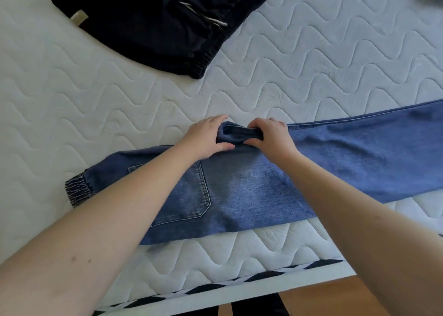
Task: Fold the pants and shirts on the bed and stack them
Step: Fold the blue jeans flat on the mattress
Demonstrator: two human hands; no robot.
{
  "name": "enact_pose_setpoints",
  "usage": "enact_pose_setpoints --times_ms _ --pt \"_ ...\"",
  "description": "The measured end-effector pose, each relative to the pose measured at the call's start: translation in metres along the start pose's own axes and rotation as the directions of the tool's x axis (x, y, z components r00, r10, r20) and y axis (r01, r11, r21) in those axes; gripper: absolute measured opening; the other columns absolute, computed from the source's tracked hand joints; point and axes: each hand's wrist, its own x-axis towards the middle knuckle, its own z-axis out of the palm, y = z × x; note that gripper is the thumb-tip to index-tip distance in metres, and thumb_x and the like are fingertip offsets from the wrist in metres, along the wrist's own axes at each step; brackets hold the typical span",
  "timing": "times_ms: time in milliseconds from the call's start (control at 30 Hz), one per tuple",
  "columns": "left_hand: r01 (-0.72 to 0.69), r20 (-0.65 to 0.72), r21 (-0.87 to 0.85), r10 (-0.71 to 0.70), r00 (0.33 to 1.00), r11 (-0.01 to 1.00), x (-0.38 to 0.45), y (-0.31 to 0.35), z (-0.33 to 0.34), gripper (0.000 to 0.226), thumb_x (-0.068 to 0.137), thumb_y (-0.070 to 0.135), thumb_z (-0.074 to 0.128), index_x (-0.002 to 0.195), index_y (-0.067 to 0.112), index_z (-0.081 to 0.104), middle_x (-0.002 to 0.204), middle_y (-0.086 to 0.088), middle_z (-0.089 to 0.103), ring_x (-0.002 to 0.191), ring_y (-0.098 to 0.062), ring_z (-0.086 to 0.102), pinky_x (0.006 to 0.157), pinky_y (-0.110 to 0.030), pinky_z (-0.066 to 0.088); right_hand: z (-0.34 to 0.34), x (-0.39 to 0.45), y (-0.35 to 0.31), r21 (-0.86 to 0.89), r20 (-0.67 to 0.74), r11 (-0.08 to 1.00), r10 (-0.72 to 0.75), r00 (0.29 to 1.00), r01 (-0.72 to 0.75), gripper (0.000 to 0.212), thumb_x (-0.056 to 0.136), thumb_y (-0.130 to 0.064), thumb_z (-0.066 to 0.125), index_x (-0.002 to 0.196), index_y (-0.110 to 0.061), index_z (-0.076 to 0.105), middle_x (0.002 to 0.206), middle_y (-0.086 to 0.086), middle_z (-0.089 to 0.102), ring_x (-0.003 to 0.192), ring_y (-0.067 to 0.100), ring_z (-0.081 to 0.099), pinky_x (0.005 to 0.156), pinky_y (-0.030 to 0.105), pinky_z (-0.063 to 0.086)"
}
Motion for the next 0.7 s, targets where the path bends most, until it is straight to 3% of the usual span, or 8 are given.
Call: enact_pose_setpoints --times_ms 133,200,267,367,500,567,633,700 --pt "0.003 -0.078 -0.077 -0.009 0.997 0.997 0.003 0.013 0.003 0.032 0.085 0.019 0.067 0.116 0.021 0.065 0.109 -0.004 0.062 0.101 -0.026 0.059 0.085 -0.037 0.048 0.007 -0.019 0.002 -0.055 -0.196 0.996 -0.08 0.977 0.071 0.02 0.085 -0.022 0.072 0.104 -0.017 0.068 0.101 0.001 0.066 0.101 0.028 0.054 0.093 0.035 0.028" --pt "0.017 -0.172 -0.051 -0.026 0.985 0.999 0.0 0.01 0.005 0.024 0.089 0.014 0.058 0.111 0.017 0.065 0.106 -0.007 0.059 0.096 -0.028 0.058 0.08 -0.037 0.047 0.006 -0.029 0.009 -0.04 -0.325 0.999 0.021 0.946 -0.036 0.024 0.088 -0.017 0.068 0.112 -0.018 0.066 0.11 0.001 0.062 0.107 0.026 0.052 0.096 0.034 0.028" --pt "0.061 -0.256 -0.02 -0.064 0.964 0.998 -0.001 0.008 0.005 0.021 0.091 0.014 0.055 0.11 0.015 0.064 0.107 -0.009 0.062 0.096 -0.03 0.059 0.079 -0.039 0.047 0.001 -0.04 0.018 0.108 -0.37 0.984 0.175 0.912 -0.145 0.02 0.092 -0.019 0.062 0.112 -0.018 0.064 0.103 -0.005 0.061 0.1 0.023 0.055 0.091 0.035 0.037" --pt "0.16 -0.334 -0.045 -0.166 0.928 0.986 0.004 0.009 0.008 0.012 0.093 0.025 0.059 0.102 0.019 0.064 0.098 -0.005 0.067 0.09 -0.029 0.061 0.07 -0.035 0.045 0.0 -0.05 0.033 0.248 -0.179 0.923 0.343 0.922 -0.295 0.015 0.098 -0.031 0.053 0.105 -0.023 0.064 0.078 -0.018 0.056 0.08 0.016 0.059 0.068 0.031 0.043" --pt "0.262 -0.336 -0.247 -0.336 0.88 0.933 0.013 0.011 0.01 0.018 0.087 0.032 0.069 0.096 0.018 0.064 0.093 0.0 0.066 0.087 -0.022 0.059 0.071 -0.03 0.042 -0.005 -0.036 0.053 0.399 0.066 0.786 0.489 0.87 -0.472 0.03 0.097 -0.033 0.054 0.126 -0.024 0.059 0.099 -0.01 0.059 0.093 0.013 0.056 0.074 0.023 0.038" --pt "0.178 -0.362 -0.24 -0.259 0.895 0.954 0.009 0.014 0.01 0.016 0.085 0.027 0.07 0.093 0.016 0.061 0.094 0.0 0.061 0.087 -0.018 0.054 0.071 -0.028 0.037 -0.008 -0.025 0.057 0.47 0.158 0.7 0.533 0.831 -0.538 0.037 0.095 -0.029 0.055 0.132 -0.024 0.055 0.108 -0.005 0.061 0.095 0.013 0.057 0.071 0.023 0.043" --pt "0.035 -0.384 -0.136 -0.085 0.919 0.99 -0.004 0.019 0.01 0.015 0.082 0.017 0.07 0.09 0.018 0.057 0.094 0.003 0.055 0.089 -0.016 0.05 0.072 -0.026 0.035 -0.008 -0.02 0.059 0.565 0.214 0.596 0.562 0.799 -0.57 0.039 0.093 -0.021 0.055 0.132 -0.019 0.056 0.107 0.0 0.065 0.098 0.017 0.061 0.084 0.032 0.053" --pt "-0.1 -0.36 0.007 0.096 0.928 0.995 -0.024 0.023 0.016 0.02 0.076 0.007 0.071 0.088 0.015 0.057 0.093 0.003 0.049 0.09 -0.019 0.049 0.072 -0.029 0.036 -0.008 -0.023 0.059 0.656 0.244 0.483 0.592 0.768 -0.58 0.031 0.094 -0.019 0.053 0.124 -0.017 0.059 0.1 0.002 0.068 0.102 0.022 0.064 0.096 0.043 0.052"
